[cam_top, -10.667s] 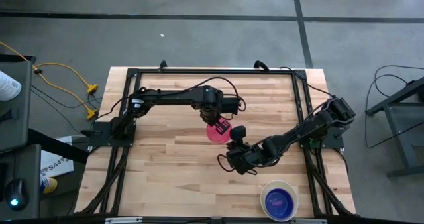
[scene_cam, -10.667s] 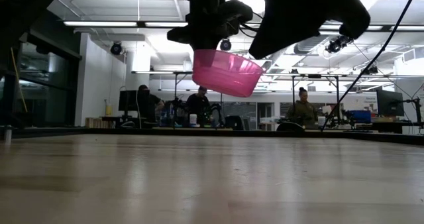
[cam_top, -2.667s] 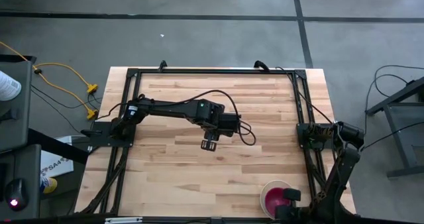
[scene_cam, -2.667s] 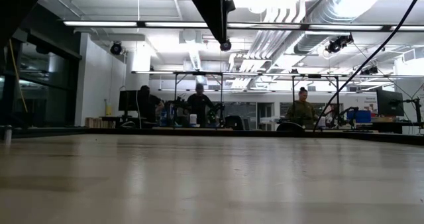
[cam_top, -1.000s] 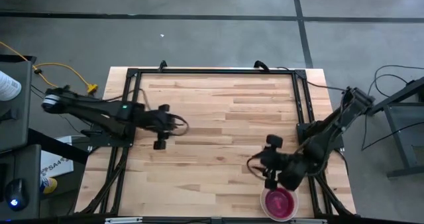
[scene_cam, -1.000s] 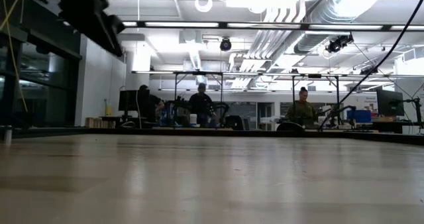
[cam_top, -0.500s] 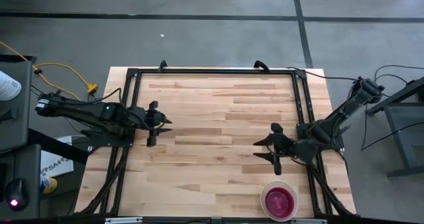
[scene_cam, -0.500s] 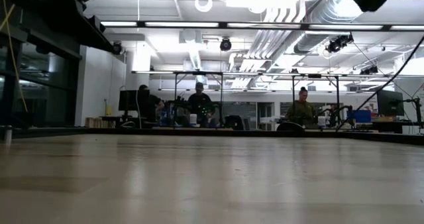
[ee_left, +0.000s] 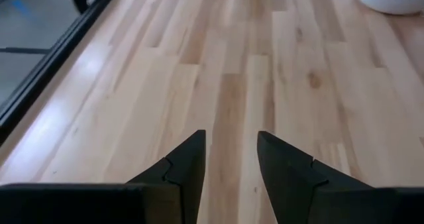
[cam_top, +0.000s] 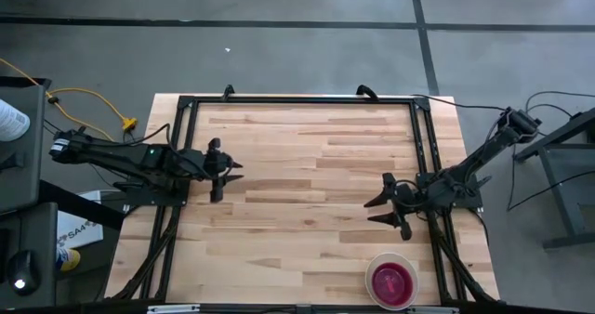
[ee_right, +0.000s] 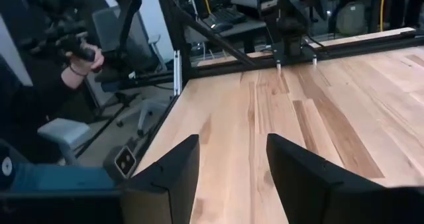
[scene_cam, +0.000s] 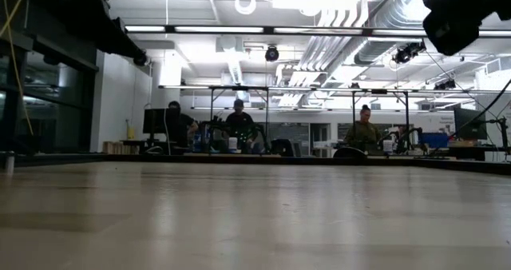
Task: Nest bowls inside each other
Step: Return to Home Position
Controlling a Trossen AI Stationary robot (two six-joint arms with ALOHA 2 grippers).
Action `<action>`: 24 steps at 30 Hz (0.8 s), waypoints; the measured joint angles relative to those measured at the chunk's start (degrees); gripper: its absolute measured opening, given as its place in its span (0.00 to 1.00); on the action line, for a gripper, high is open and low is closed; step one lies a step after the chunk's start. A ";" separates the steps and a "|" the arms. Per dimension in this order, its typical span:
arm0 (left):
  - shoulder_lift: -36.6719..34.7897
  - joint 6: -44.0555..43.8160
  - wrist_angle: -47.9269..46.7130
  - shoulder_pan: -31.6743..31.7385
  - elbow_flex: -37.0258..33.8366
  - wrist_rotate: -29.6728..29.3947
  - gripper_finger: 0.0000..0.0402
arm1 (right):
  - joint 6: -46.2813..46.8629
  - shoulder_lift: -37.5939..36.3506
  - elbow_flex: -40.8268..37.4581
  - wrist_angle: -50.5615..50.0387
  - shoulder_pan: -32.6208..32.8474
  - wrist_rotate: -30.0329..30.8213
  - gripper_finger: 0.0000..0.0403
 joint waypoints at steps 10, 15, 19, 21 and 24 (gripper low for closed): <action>0.02 -4.13 0.07 0.00 0.02 -1.65 0.34 | -2.44 -13.04 -9.68 0.30 0.00 -0.69 0.42; 0.02 -6.09 0.18 0.00 0.02 -1.71 0.34 | -2.87 -17.76 -12.55 0.38 0.04 -3.41 0.42; 0.04 -7.08 0.41 0.00 0.04 -1.71 0.34 | -3.16 -20.10 -14.29 0.48 0.02 -4.96 0.42; 0.04 -7.77 0.50 0.00 0.04 -1.71 0.34 | -3.18 -20.94 -14.99 0.51 0.02 -5.95 0.42; 0.04 -8.00 0.56 0.00 0.04 -1.71 0.34 | -3.16 -21.76 -15.06 0.60 0.04 -6.90 0.42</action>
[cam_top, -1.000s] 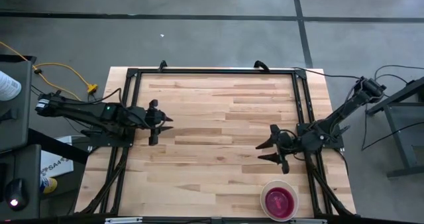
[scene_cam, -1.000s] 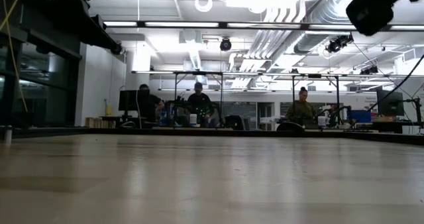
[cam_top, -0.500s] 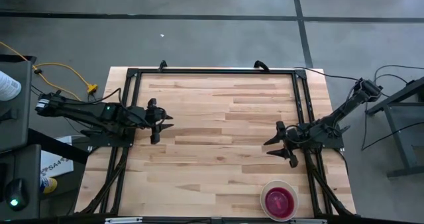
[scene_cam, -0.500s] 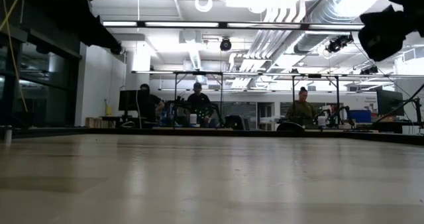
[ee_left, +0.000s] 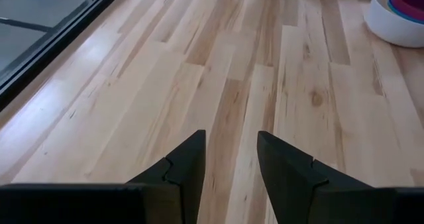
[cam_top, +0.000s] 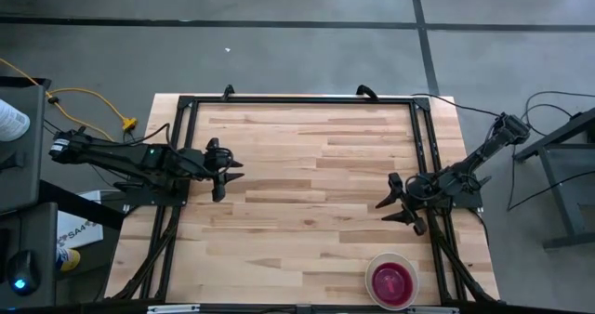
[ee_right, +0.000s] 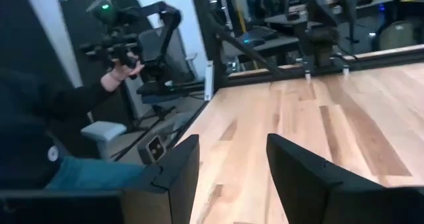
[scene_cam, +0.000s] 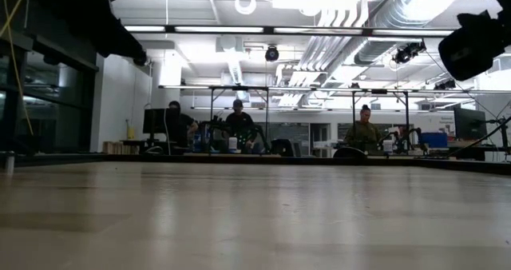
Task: Nest bowls inside each other
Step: Return to Home Position
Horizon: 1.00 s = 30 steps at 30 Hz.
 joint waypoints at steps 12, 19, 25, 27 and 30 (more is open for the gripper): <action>0.02 -0.21 0.96 0.00 0.00 0.02 0.34 | 3.31 -0.64 -0.04 -11.01 0.01 -8.47 0.42; 0.02 -0.95 3.15 0.00 0.02 0.07 0.34 | 5.26 -3.18 -0.07 -18.20 0.00 -14.85 0.42; 0.02 -0.95 3.40 0.00 0.02 0.08 0.34 | 6.00 -6.41 -0.09 -20.67 0.02 -19.52 0.42; 0.02 -0.95 3.37 0.00 0.02 0.09 0.34 | 6.31 -7.10 -0.09 -20.65 0.02 -19.80 0.42; 0.02 -0.94 3.38 0.00 0.02 0.09 0.34 | 5.13 -7.03 -0.09 -20.76 0.02 -19.27 0.42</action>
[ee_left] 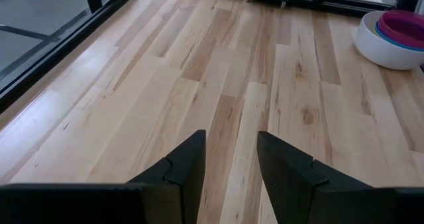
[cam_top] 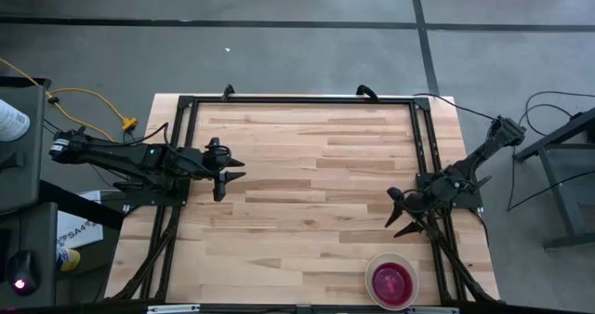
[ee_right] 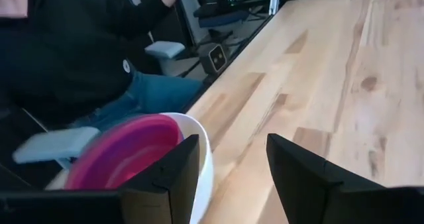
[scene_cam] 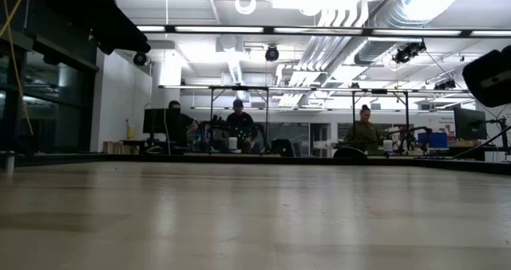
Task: Nest bowls inside each other
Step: Return to Home Position
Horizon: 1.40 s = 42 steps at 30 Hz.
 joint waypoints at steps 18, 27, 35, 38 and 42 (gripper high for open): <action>-0.04 7.29 -0.01 -0.04 0.07 5.75 0.34 | -4.65 0.36 -0.04 -0.02 0.00 0.85 0.42; -2.86 8.62 2.41 -0.04 -4.86 6.41 0.34 | -4.65 0.36 -0.09 -0.02 0.00 0.89 0.42; -15.03 6.89 10.80 -0.04 -17.55 7.91 0.34 | -4.65 0.36 -0.09 0.00 0.00 0.98 0.42; -20.09 7.22 11.33 -0.04 -20.24 7.93 0.34 | -4.67 0.36 -0.09 0.00 0.00 0.99 0.42; -25.18 10.04 16.55 -0.04 -23.72 7.93 0.34 | -4.67 0.36 -0.09 0.00 0.00 1.00 0.42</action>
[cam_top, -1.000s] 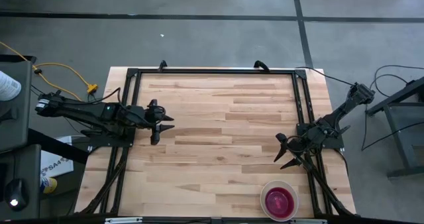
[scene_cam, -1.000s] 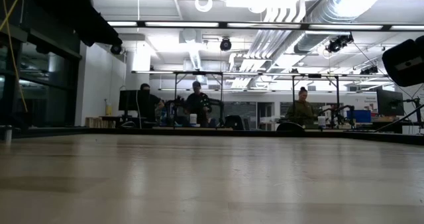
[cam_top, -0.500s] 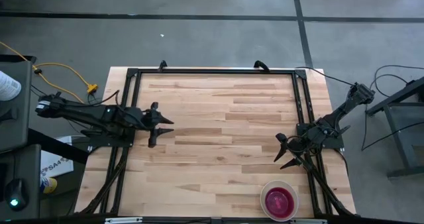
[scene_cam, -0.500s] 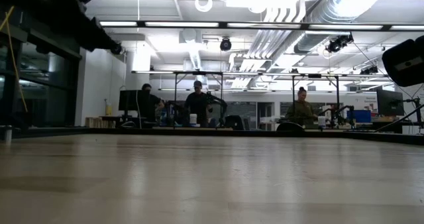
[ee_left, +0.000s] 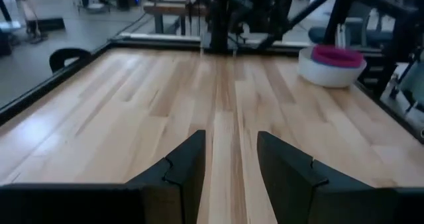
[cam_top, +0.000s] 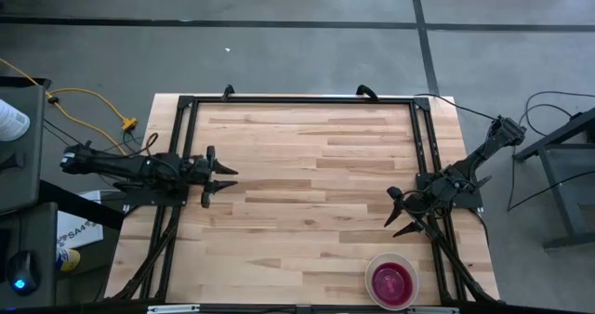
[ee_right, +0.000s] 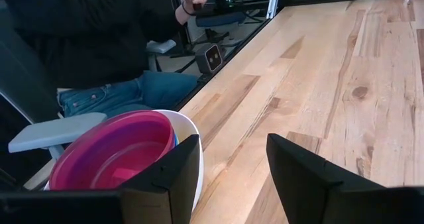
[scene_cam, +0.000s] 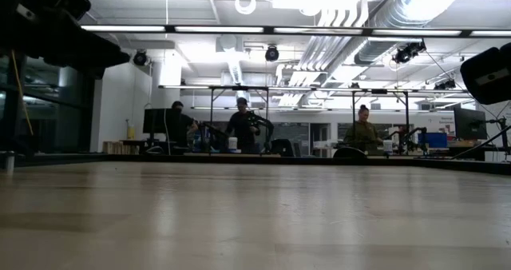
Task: Nest bowls inside each other
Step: Return to Home Position
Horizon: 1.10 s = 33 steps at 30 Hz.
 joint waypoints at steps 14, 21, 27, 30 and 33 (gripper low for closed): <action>-5.02 2.03 6.83 0.02 -6.43 1.01 0.34 | 0.00 0.00 0.00 0.00 0.00 0.00 0.42; -5.63 3.08 4.04 0.02 -6.49 1.44 0.34 | 0.00 0.00 0.00 0.00 0.00 0.00 0.42; -5.69 4.54 3.53 0.02 -6.49 2.82 0.34 | 0.00 0.01 0.00 0.03 0.00 0.02 0.42; -5.70 4.56 4.01 0.02 -6.56 2.78 0.34 | 0.00 0.01 0.00 0.02 0.00 0.01 0.42; -5.68 4.56 3.99 0.03 -6.57 2.75 0.34 | 0.00 0.00 0.00 0.02 0.00 0.01 0.42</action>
